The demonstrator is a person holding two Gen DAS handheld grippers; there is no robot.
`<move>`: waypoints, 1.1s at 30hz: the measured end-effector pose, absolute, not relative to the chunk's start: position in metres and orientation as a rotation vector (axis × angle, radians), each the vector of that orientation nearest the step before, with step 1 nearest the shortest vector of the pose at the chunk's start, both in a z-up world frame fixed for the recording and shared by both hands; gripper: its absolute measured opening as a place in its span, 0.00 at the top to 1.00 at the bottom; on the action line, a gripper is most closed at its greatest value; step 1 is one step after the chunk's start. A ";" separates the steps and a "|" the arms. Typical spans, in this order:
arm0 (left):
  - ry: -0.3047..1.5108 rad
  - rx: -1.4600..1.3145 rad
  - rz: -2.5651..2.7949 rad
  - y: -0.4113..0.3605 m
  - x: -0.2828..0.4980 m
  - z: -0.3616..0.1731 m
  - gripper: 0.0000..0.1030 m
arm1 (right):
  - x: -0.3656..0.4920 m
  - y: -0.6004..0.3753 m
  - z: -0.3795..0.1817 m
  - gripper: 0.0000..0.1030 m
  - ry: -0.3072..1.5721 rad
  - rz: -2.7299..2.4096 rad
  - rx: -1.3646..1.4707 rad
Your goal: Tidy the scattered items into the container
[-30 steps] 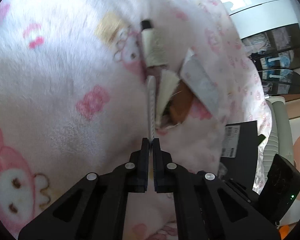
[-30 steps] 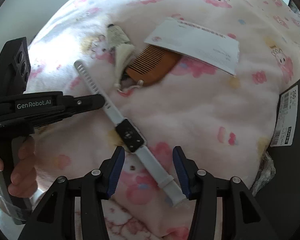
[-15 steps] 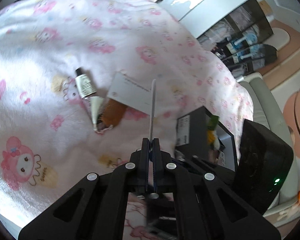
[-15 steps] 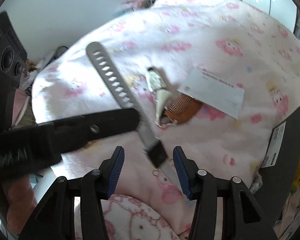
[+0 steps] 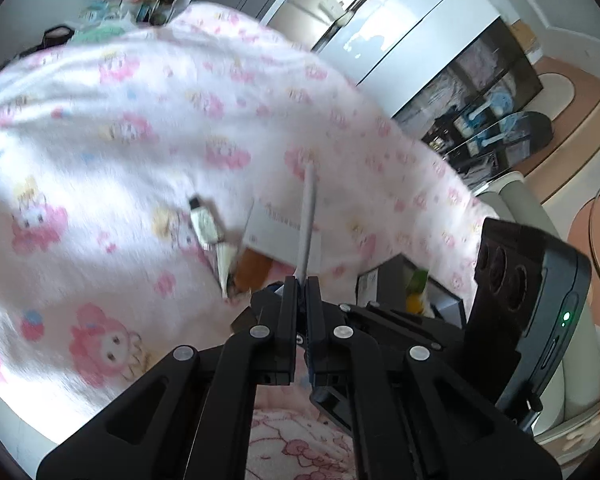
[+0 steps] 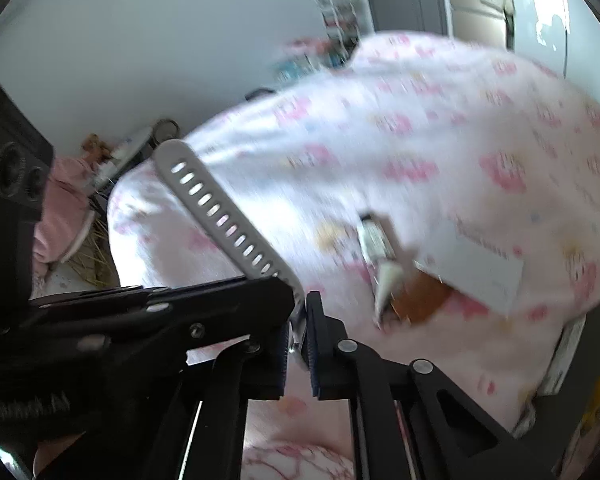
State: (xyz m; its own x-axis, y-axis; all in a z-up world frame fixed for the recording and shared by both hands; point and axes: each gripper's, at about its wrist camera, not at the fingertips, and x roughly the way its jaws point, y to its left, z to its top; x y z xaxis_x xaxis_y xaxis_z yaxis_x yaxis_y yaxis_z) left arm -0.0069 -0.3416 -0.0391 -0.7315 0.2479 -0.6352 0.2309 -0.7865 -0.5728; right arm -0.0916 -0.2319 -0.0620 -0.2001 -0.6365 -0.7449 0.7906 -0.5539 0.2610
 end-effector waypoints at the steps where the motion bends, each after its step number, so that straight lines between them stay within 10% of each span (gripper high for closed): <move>1: -1.013 -1.128 2.732 -0.343 -0.008 -0.034 0.98 | -0.092 -0.234 -0.059 0.95 0.199 -1.886 1.037; 17: -1.114 -1.556 2.373 -0.348 -0.057 -0.174 0.95 | -0.148 -0.138 -0.185 0.94 0.057 -2.098 1.509; 33: -1.376 -1.586 2.092 -0.347 -0.088 -0.249 0.63 | -0.147 -0.130 -0.217 0.87 0.006 -1.982 1.661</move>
State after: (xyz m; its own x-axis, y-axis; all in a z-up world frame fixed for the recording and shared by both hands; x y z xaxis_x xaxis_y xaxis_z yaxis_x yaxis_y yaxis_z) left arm -0.0879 -0.3472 -0.2488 -0.4158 0.6177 -0.6675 0.3683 -0.5567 -0.7446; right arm -0.1466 -0.1302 -0.2166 -0.0863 -0.4016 -0.9118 0.4071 -0.8495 0.3356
